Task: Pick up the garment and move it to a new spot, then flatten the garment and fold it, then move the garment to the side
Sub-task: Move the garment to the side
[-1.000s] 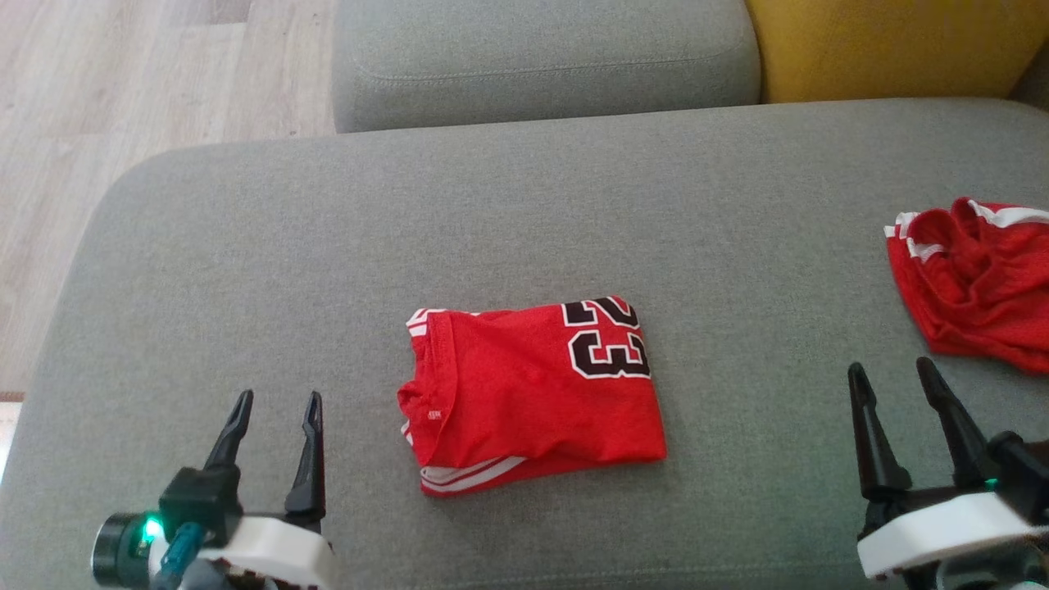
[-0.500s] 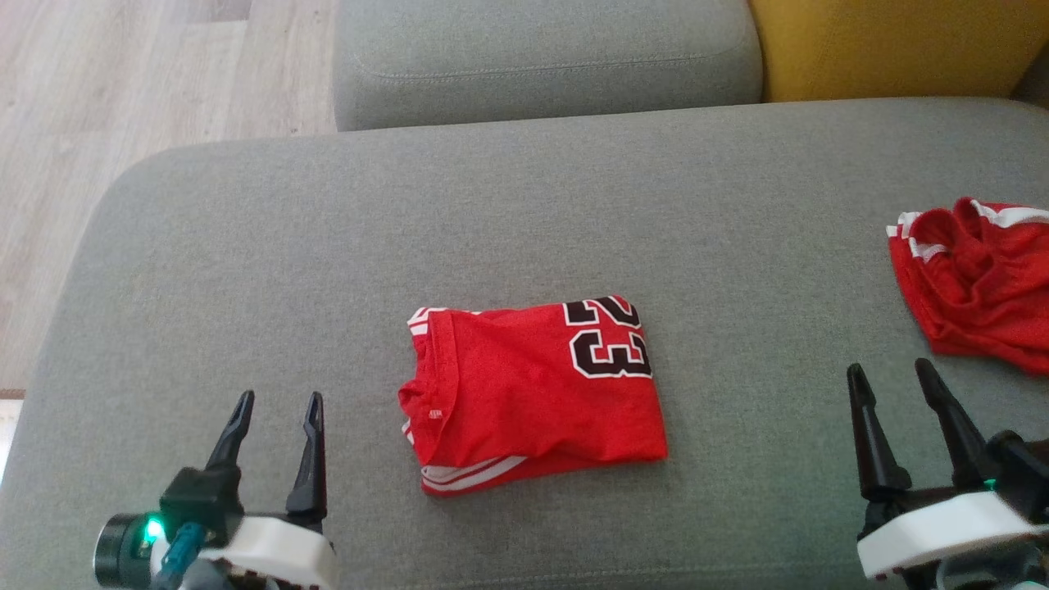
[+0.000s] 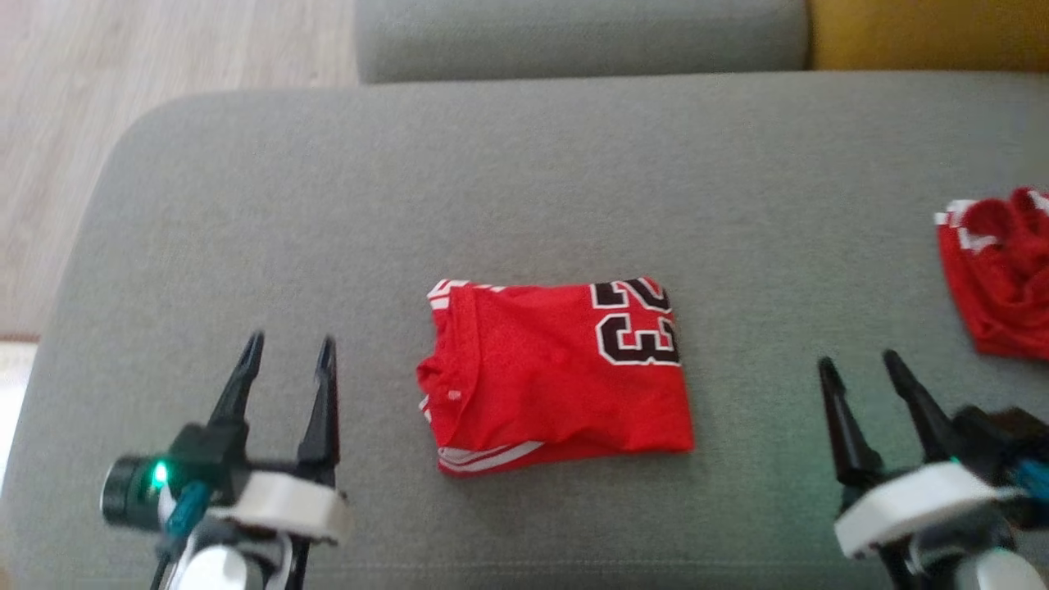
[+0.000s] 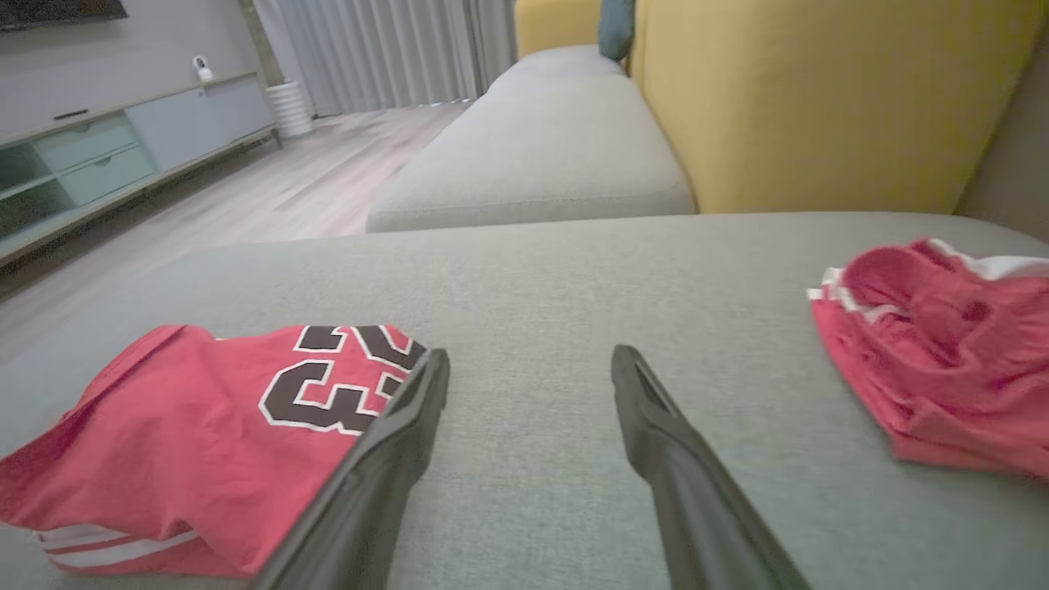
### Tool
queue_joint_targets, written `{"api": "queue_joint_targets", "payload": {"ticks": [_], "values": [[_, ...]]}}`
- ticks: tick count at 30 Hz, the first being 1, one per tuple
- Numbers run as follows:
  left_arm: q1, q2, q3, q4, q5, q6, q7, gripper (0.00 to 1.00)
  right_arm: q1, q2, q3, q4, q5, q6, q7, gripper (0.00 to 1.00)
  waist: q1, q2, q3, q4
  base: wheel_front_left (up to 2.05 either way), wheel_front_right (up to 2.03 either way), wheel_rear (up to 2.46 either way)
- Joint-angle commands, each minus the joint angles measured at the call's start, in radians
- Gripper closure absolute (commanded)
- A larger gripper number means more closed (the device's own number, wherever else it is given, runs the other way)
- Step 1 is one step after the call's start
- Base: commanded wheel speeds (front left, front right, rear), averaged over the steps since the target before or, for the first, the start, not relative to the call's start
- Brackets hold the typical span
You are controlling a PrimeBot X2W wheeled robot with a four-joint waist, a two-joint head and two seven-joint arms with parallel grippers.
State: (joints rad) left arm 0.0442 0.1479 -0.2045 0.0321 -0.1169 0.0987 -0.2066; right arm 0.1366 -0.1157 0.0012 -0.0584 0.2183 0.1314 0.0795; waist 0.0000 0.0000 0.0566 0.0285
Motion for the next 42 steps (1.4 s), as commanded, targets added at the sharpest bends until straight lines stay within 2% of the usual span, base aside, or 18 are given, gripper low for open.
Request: {"api": "queue_joint_targets", "payload": {"ticks": [1,11,19,20,21,22,23,27,31,38,42], "values": [[-0.08,0.009,0.026,-0.04,0.008,0.0,-0.017,0.0,-0.083,-0.028,0.042,-0.003,0.01,-0.001,-0.002,0.0,0.0,0.0,0.039,0.039,0.0,0.0,0.0],[-0.175,-0.024,-0.008,-0.026,0.006,-0.019,-0.05,0.0,-0.279,-0.018,0.163,0.3,0.074,-0.001,0.029,0.0,0.0,0.0,0.126,0.144,0.0,0.0,0.0],[-0.208,-0.039,-0.021,-0.017,0.015,-0.027,-0.055,0.0,-0.369,-0.004,0.189,0.507,0.147,-0.001,0.161,0.0,0.0,0.0,0.142,0.185,0.0,0.0,0.0],[-0.209,-0.04,-0.021,-0.02,0.017,-0.028,-0.055,0.0,-0.374,-0.005,0.194,0.517,0.157,-0.001,0.178,0.09,0.0,0.0,0.143,0.187,0.0,0.0,0.0],[-0.209,-0.04,-0.02,-0.022,0.019,-0.028,-0.055,0.0,-0.378,-0.004,0.198,0.521,0.171,-0.001,0.189,0.55,0.0,0.0,0.143,0.188,0.0,0.0,0.0],[-0.209,-0.04,-0.02,-0.022,0.019,-0.028,-0.055,0.0,-0.378,-0.004,0.198,0.521,0.171,-0.001,0.189,0.55,0.0,0.0,0.143,0.188,0.0,0.0,0.0],[-0.208,-0.041,-0.019,-0.024,0.021,-0.027,-0.055,0.0,-0.381,-0.006,0.202,0.52,0.177,-0.001,0.189,1.0,0.0,0.0,0.143,0.187,0.0,0.0,0.0],[-0.2,-0.042,-0.013,-0.03,0.022,-0.028,-0.055,0.0,-0.378,-0.019,0.21,0.478,0.179,-0.001,0.146,1.0,0.0,0.0,0.142,0.172,0.0,0.0,0.0],[-0.193,-0.035,-0.002,-0.033,0.027,-0.03,-0.055,0.0,-0.353,-0.04,0.217,0.411,0.139,-0.001,0.106,1.0,0.0,0.0,0.138,0.128,0.0,0.0,0.0],[-0.189,-0.018,0.012,-0.057,0.035,-0.034,-0.055,0.0,-0.322,-0.065,0.217,0.293,0.1,-0.001,0.101,1.0,0.0,0.0,0.149,-0.019,0.0,0.0,0.0],[-0.198,-0.008,0.008,-0.069,0.042,-0.042,-0.055,0.0,-0.344,-0.087,0.232,0.266,0.108,-0.001,0.118,1.0,0.0,0.0,0.166,-0.113,0.0,0.0,0.0]]}}
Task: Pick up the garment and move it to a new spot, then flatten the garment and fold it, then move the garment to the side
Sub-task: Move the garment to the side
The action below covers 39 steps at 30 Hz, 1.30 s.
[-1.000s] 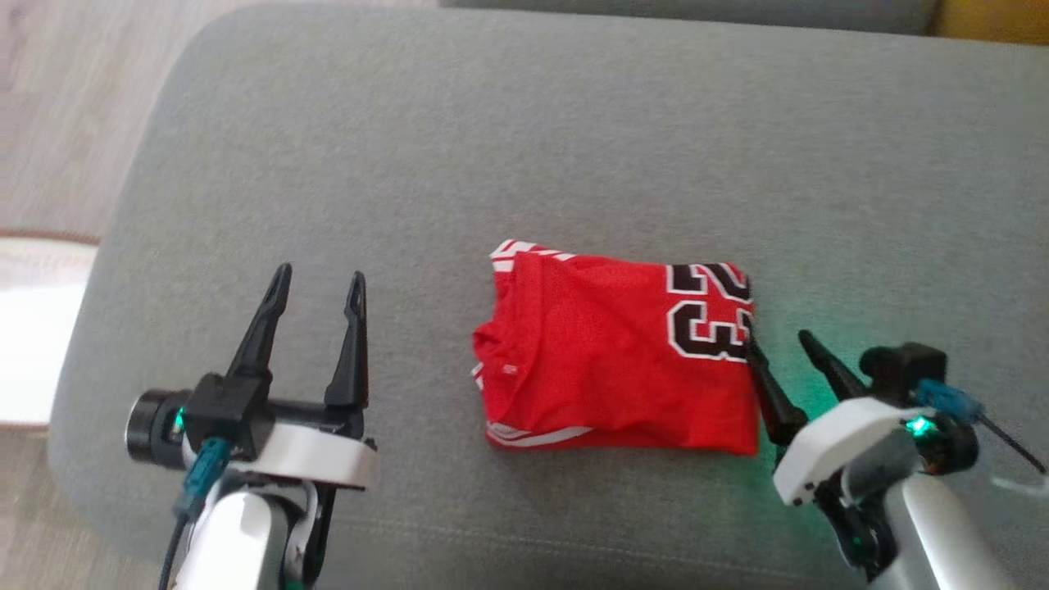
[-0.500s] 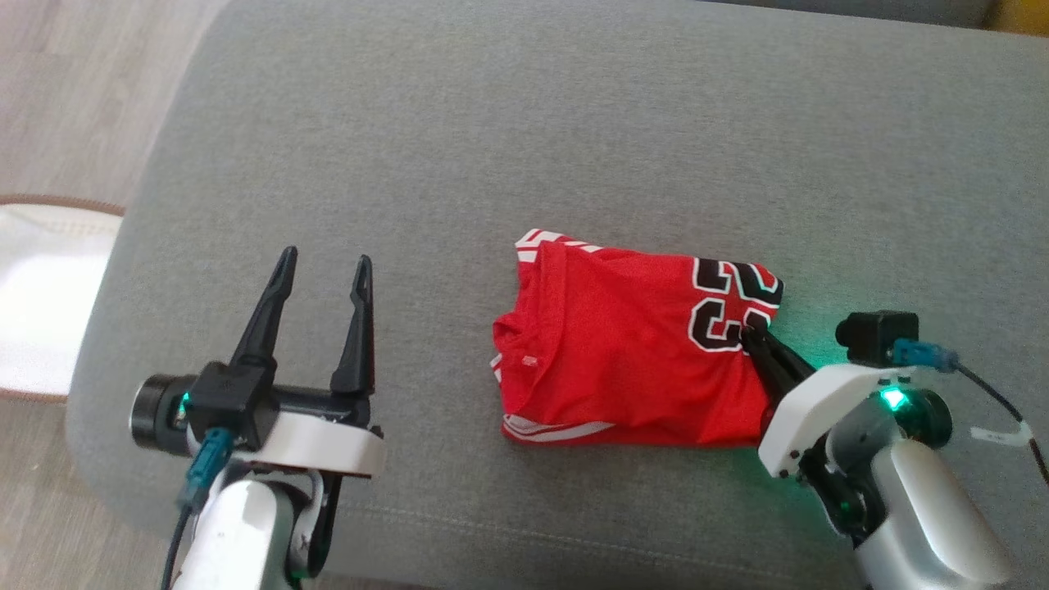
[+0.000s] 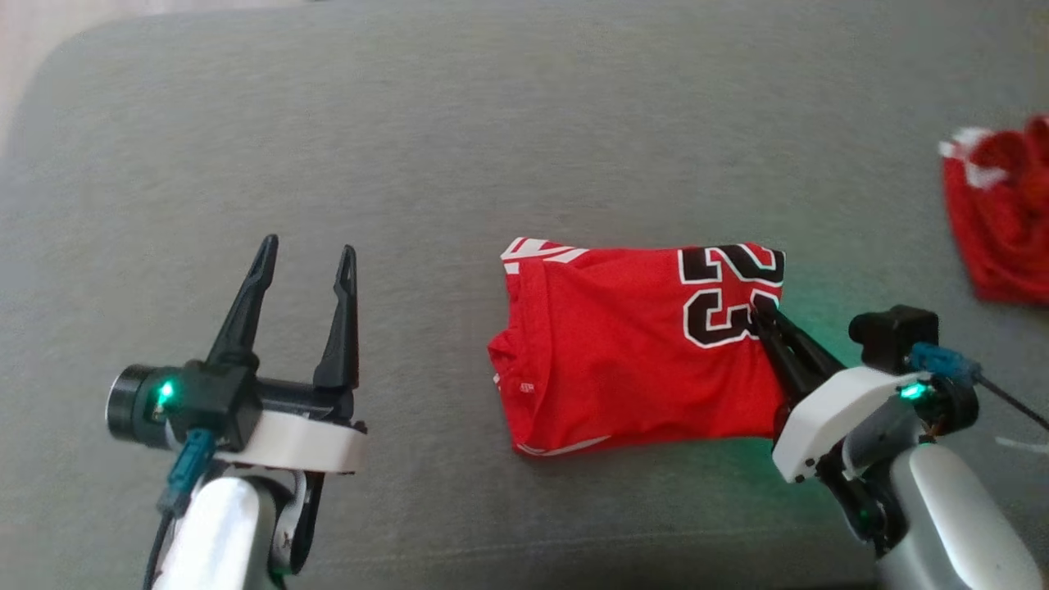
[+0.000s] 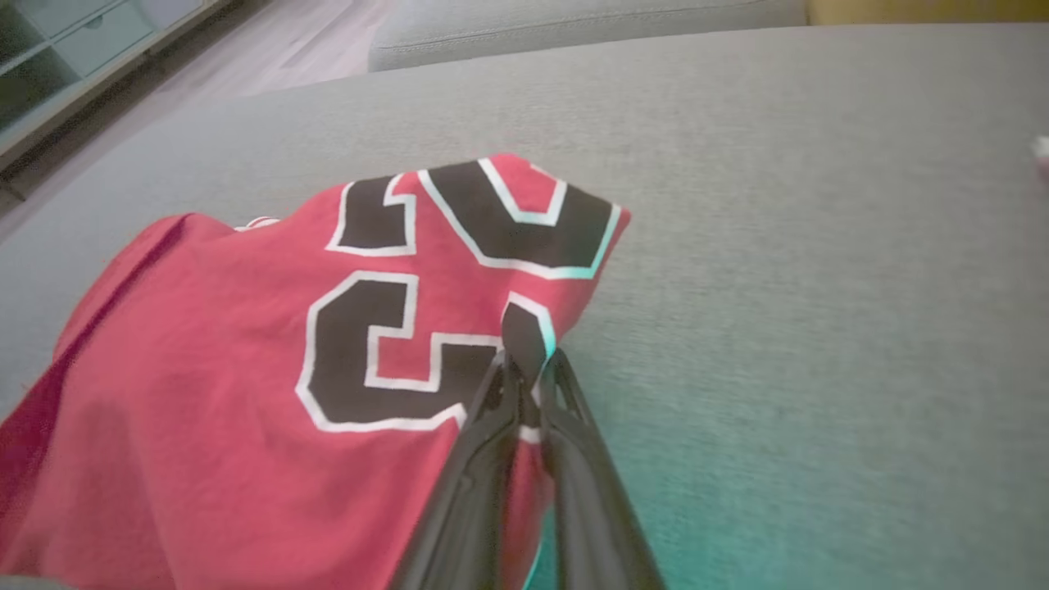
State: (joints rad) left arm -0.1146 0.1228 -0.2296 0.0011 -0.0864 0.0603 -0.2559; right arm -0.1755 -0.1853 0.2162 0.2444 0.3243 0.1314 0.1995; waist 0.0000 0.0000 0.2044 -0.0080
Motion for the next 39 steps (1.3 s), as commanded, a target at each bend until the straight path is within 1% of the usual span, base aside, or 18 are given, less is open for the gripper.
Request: {"api": "queue_joint_targets", "payload": {"ticks": [1,5,11,15,18,23,28,31,35,39], "values": [[-0.044,0.019,0.029,-0.039,0.013,-0.008,-0.006,0.0,-0.039,-0.021,0.015,-0.038,0.009,-0.001,0.001,1.0,0.0,0.0,0.023,-0.094,0.0,0.0,0.0],[-0.066,0.031,0.018,-0.045,0.021,-0.021,-0.006,0.0,-0.086,-0.04,0.018,-0.03,0.023,-0.001,-0.003,1.0,0.0,0.0,0.058,-0.165,0.0,0.0,0.0],[-0.099,0.058,0.011,-0.064,0.032,-0.035,0.003,0.0,-0.177,-0.048,0.027,0.014,0.049,-0.001,-0.033,1.0,0.0,0.0,0.122,-0.244,0.0,0.0,0.0],[-0.11,0.085,0.015,-0.094,0.04,-0.041,0.028,0.0,-0.264,-0.041,0.025,0.062,0.065,-0.001,-0.064,1.0,0.0,0.0,0.171,-0.308,0.0,0.0,0.0],[-0.126,0.109,0.013,-0.119,0.049,-0.052,0.05,0.0,-0.346,-0.048,0.008,0.108,0.076,-0.001,-0.094,1.0,0.0,0.0,0.209,-0.351,0.0,0.0,0.0],[-0.172,0.127,-0.011,-0.139,0.061,-0.079,0.071,0.0,-0.462,-0.085,-0.049,0.183,0.09,-0.001,-0.145,1.0,0.0,0.0,0.253,-0.38,0.0,0.0,0.0],[-0.192,0.131,-0.022,-0.15,0.067,-0.084,0.083,0.0,-0.531,-0.108,-0.075,0.213,0.103,-0.001,-0.169,1.0,0.0,0.0,0.275,-0.399,0.0,0.0,0.0],[-0.197,0.138,-0.023,-0.159,0.069,-0.084,0.091,0.0,-0.565,-0.116,-0.079,0.214,0.103,-0.001,-0.172,1.0,0.0,0.0,0.288,-0.413,0.0,0.0,0.0],[-0.205,0.144,-0.026,-0.169,0.07,-0.084,0.099,0.0,-0.601,-0.145,-0.102,0.214,0.101,-0.001,-0.176,1.0,0.0,0.0,0.305,-0.423,0.0,0.0,0.0],[-0.215,0.151,-0.033,-0.181,0.072,-0.086,0.104,0.0,-0.621,-0.172,-0.142,0.197,0.08,-0.001,-0.162,1.0,0.0,0.0,0.329,-0.426,0.0,0.0,0.0]]}}
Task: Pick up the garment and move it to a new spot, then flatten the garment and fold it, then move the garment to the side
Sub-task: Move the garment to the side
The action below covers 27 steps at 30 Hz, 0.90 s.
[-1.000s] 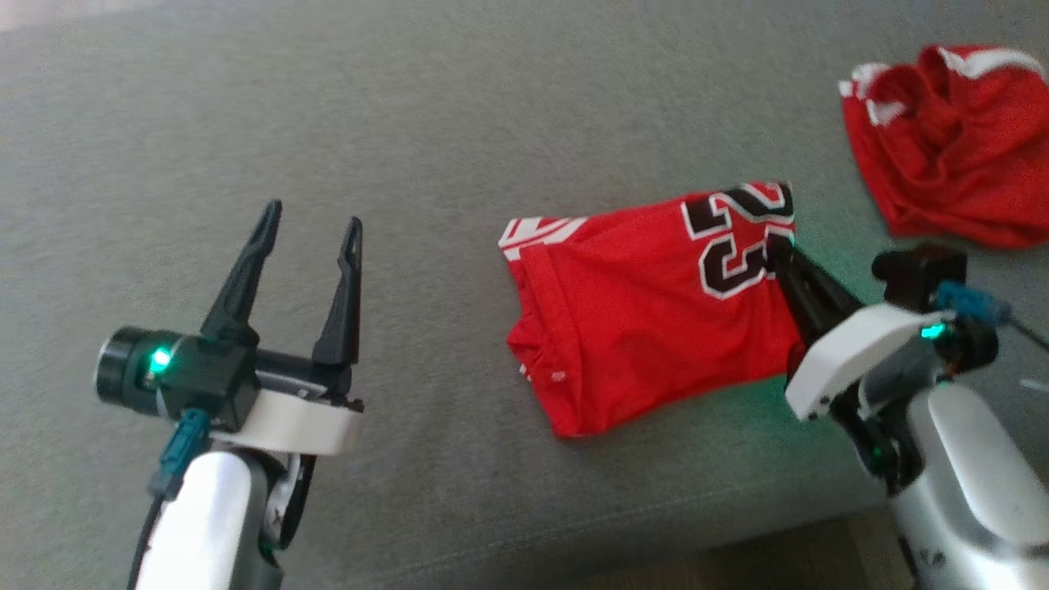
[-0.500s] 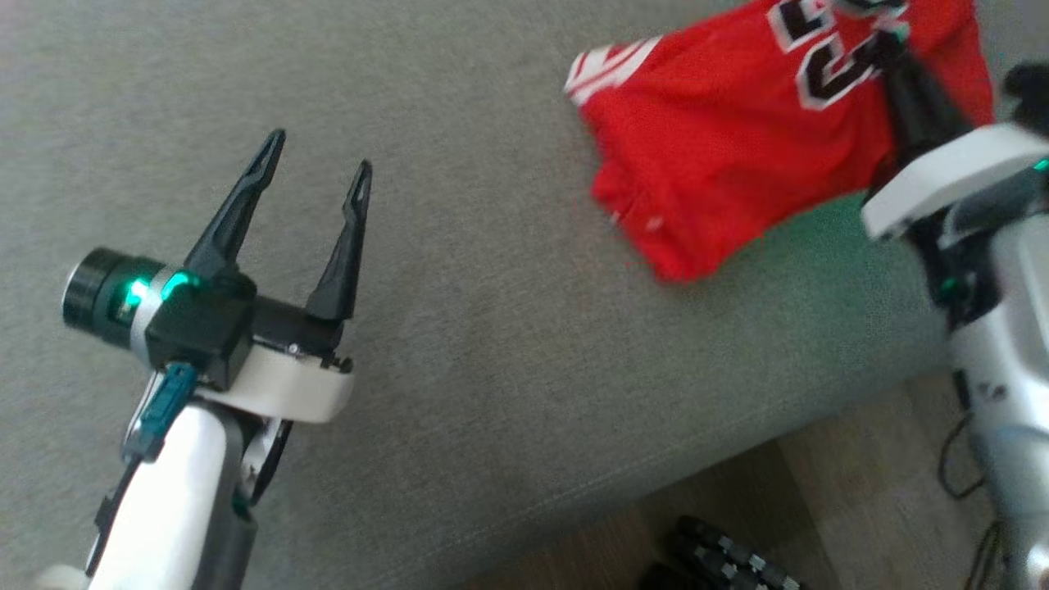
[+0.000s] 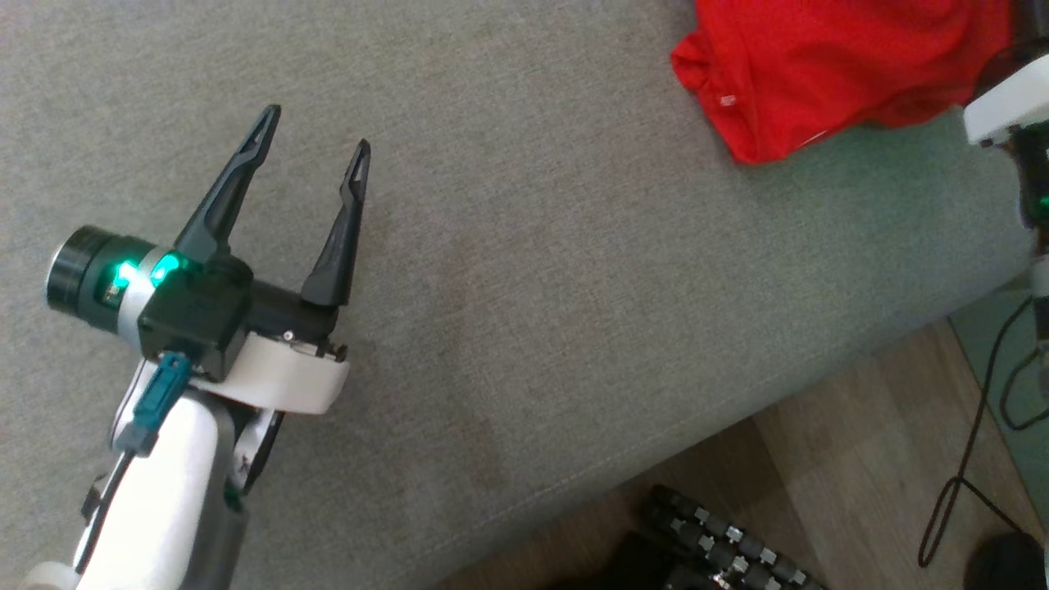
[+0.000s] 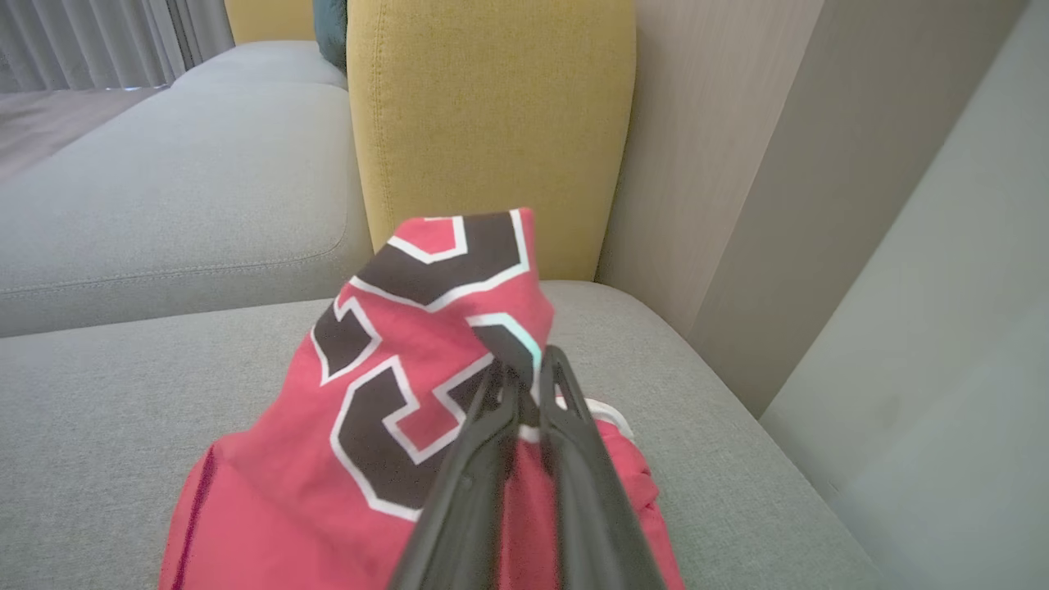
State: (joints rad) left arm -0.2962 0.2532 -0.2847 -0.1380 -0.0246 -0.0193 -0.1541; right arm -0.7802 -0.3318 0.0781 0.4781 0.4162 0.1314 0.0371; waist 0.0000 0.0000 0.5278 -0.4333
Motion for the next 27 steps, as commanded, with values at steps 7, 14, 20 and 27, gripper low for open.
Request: {"api": "queue_joint_targets", "payload": {"ticks": [7,14,20,27], "values": [[-0.056,0.02,0.016,-0.037,0.0,-0.009,-0.008,0.0,-0.026,-0.037,-0.108,-0.041,-0.13,-0.001,0.044,1.0,0.0,0.0,0.039,0.012,0.0,0.0,0.0],[-0.071,0.012,0.007,-0.022,-0.006,-0.004,-0.022,0.0,-0.031,0.0,-0.19,-0.022,-0.27,-0.001,0.07,0.93,0.0,0.0,0.062,0.026,0.0,0.0,0.0],[-0.087,0.006,-0.002,0.001,-0.016,-0.006,-0.034,0.0,-0.043,0.056,-0.223,0.015,-0.395,-0.001,0.04,0.0,0.0,0.0,0.072,0.039,0.0,0.0,0.0],[-0.08,-0.001,-0.003,0.037,-0.03,0.004,-0.058,0.0,0.005,0.126,-0.35,0.011,-0.489,-0.001,-0.068,0.0,0.0,0.0,0.034,0.079,0.0,0.0,0.0]]}}
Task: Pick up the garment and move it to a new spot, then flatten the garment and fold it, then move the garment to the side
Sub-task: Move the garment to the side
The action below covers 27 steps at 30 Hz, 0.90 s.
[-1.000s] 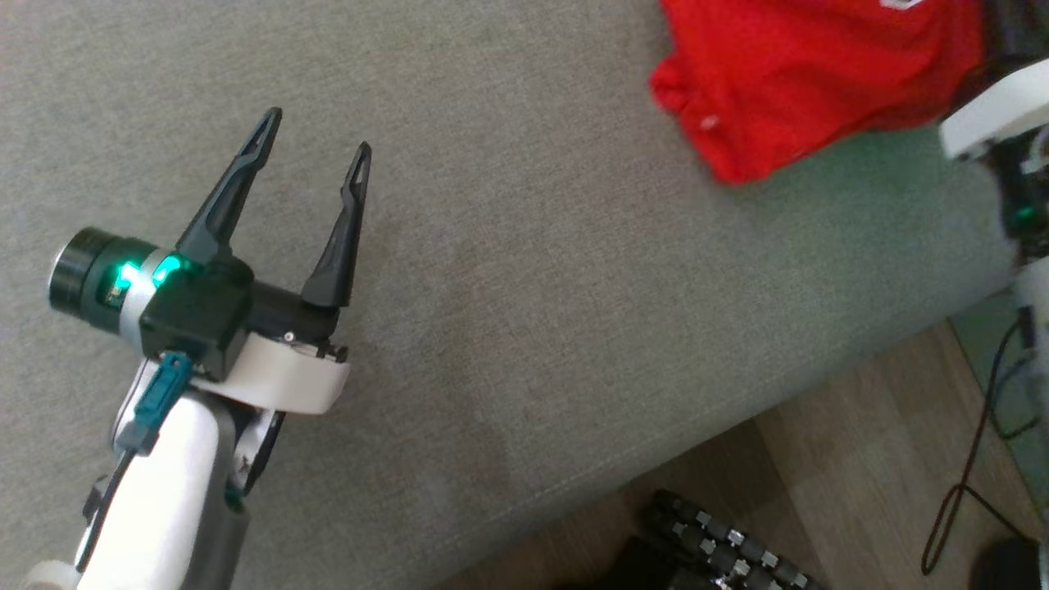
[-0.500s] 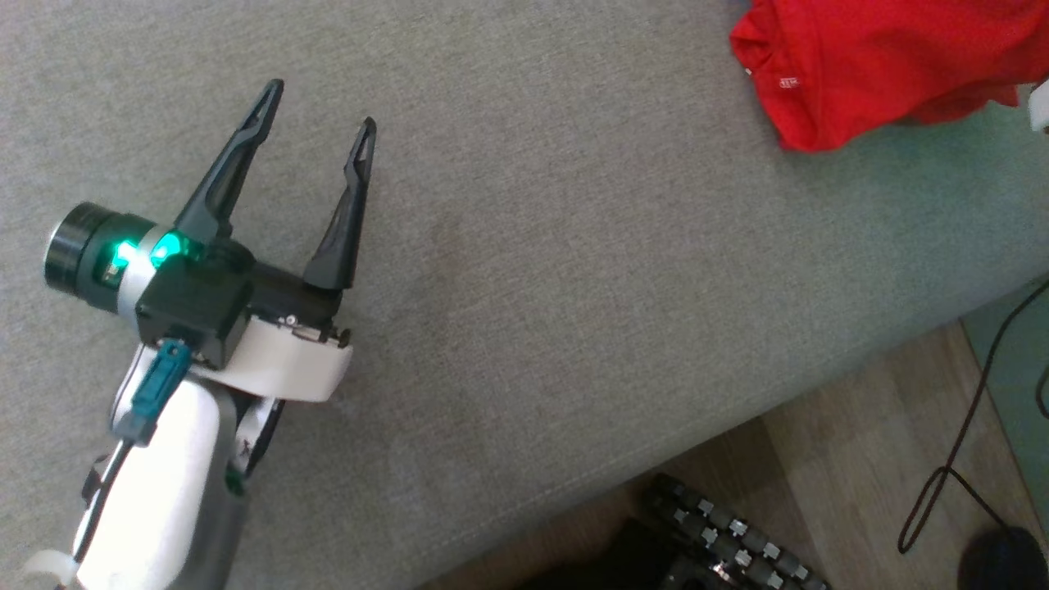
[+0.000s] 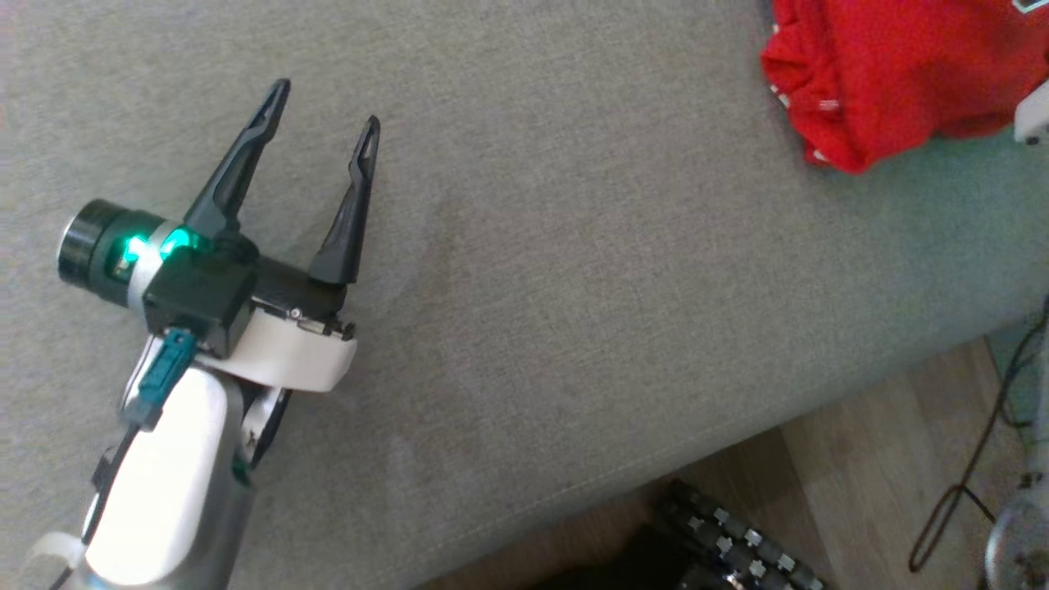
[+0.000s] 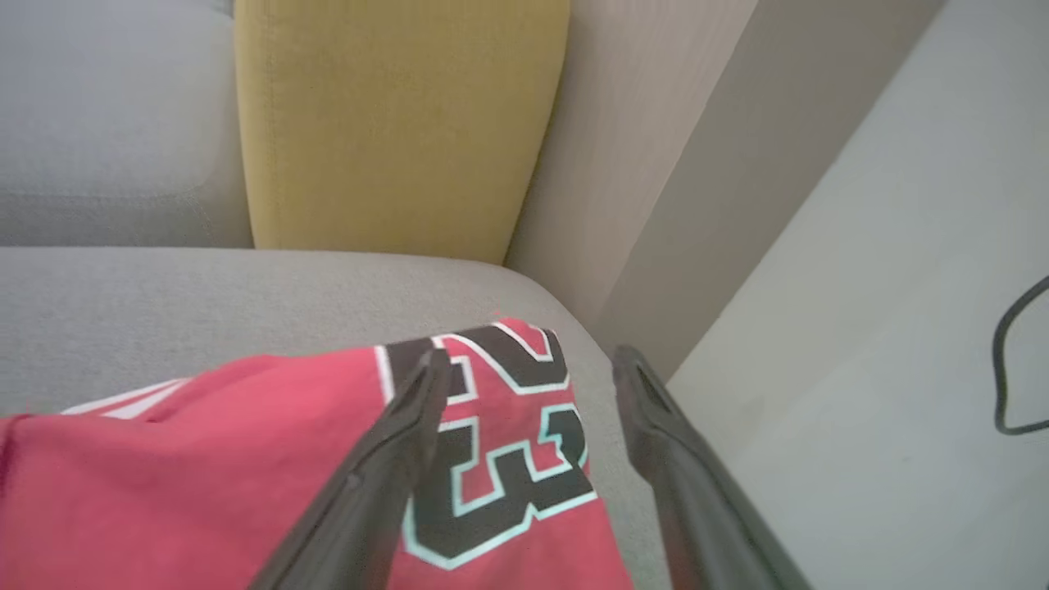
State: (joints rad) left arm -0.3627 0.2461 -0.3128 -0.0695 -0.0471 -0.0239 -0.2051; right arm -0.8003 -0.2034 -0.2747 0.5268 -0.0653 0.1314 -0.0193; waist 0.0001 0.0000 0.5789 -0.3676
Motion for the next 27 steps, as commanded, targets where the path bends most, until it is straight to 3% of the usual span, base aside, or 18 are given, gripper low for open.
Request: {"api": "queue_joint_targets", "payload": {"ticks": [1,6,12,19,27], "values": [[-0.008,0.004,0.026,-0.025,-0.011,0.011,-0.011,0.0,0.043,0.012,-0.005,-0.05,-0.008,-0.001,-0.029,0.0,-0.0001,0.0,-0.027,0.022,0.0,0.0,0.0],[0.02,-0.009,0.028,0.007,-0.026,0.026,-0.028,0.0,0.161,0.07,-0.002,-0.134,0.011,-0.001,-0.102,0.0,-0.0001,0.0,-0.086,0.064,0.0,0.0,0.0],[0.084,-0.029,0.048,0.048,-0.056,0.06,-0.044,0.0,0.377,0.132,0.106,-0.287,0.079,-0.001,-0.154,0.0,-0.0001,0.0,-0.173,0.133,0.0,0.0,0.0],[0.143,-0.047,0.082,0.085,-0.087,0.096,-0.053,0.0,0.547,0.151,0.251,-0.405,0.16,-0.001,-0.163,0.0,-0.0001,0.0,-0.258,0.235,0.0,0.0,0.0],[0.191,-0.056,0.132,0.112,-0.117,0.117,-0.056,0.0,0.631,0.153,0.314,-0.442,0.225,-0.001,-0.154,0.0,-0.0001,0.0,-0.354,0.326,0.0,0.0,0.0]]}}
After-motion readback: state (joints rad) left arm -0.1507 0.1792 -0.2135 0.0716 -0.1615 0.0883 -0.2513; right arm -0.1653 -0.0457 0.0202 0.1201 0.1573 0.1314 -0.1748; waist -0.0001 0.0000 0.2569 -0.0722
